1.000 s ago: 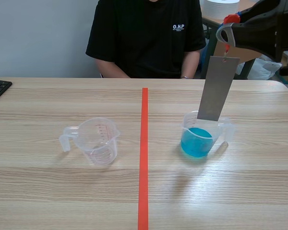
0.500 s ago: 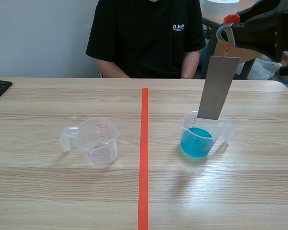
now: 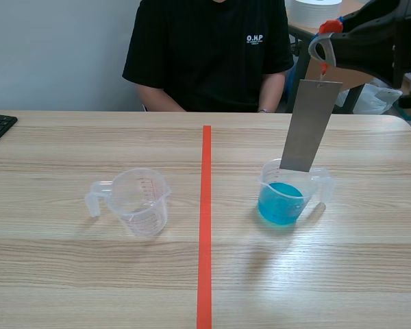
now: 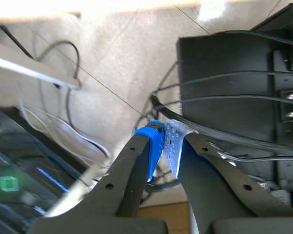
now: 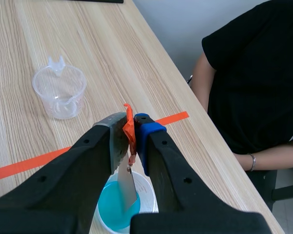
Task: Do the redox reaction experiment.
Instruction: 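Move the plate over the blue solution, then point at the plate with the left hand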
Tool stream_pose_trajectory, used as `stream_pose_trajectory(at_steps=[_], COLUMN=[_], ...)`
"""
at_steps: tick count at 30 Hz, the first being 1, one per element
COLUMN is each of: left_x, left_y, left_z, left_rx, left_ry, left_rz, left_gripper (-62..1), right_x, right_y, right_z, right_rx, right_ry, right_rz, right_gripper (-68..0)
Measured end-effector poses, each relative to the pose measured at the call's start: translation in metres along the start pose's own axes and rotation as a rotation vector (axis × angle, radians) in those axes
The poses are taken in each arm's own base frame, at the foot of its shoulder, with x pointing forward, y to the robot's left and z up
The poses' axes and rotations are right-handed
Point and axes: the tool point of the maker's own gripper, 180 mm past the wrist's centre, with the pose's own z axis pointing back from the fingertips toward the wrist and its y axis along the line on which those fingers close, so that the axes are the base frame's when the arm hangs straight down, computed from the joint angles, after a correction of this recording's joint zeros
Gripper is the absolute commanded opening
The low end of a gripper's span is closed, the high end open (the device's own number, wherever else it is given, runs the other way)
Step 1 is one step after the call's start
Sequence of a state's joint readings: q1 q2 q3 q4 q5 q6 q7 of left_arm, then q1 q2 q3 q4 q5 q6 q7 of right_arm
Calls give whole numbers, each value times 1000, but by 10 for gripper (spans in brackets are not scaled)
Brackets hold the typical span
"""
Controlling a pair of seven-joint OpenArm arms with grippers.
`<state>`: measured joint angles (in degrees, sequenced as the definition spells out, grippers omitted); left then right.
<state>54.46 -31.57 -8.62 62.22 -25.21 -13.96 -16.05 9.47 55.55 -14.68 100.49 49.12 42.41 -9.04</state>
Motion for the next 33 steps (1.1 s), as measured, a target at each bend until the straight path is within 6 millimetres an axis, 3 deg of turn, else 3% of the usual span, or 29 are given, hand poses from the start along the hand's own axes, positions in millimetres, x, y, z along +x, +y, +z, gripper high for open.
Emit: stream_pose_trajectory(at_steps=[6,15,21,33], left_x=[65,166,227,311], left_y=[23,7,-28,-118], left_z=[-4,-20,-28,-45], left_rx=[-32,-254,-383,-563], left_ry=[-137,-310,-433,-601], left_rz=[-106,-264,-377,-557], left_gripper=[-575,-575,-575,-575], right_x=[0,0,1,4], right_y=[0,0,0,0], right_z=[0,0,0,0], right_rx=[0,0,0,-1], right_ry=[0,0,-4,-19], right_rz=[0,0,0,1], right_gripper=[-660,-660,-660,-660])
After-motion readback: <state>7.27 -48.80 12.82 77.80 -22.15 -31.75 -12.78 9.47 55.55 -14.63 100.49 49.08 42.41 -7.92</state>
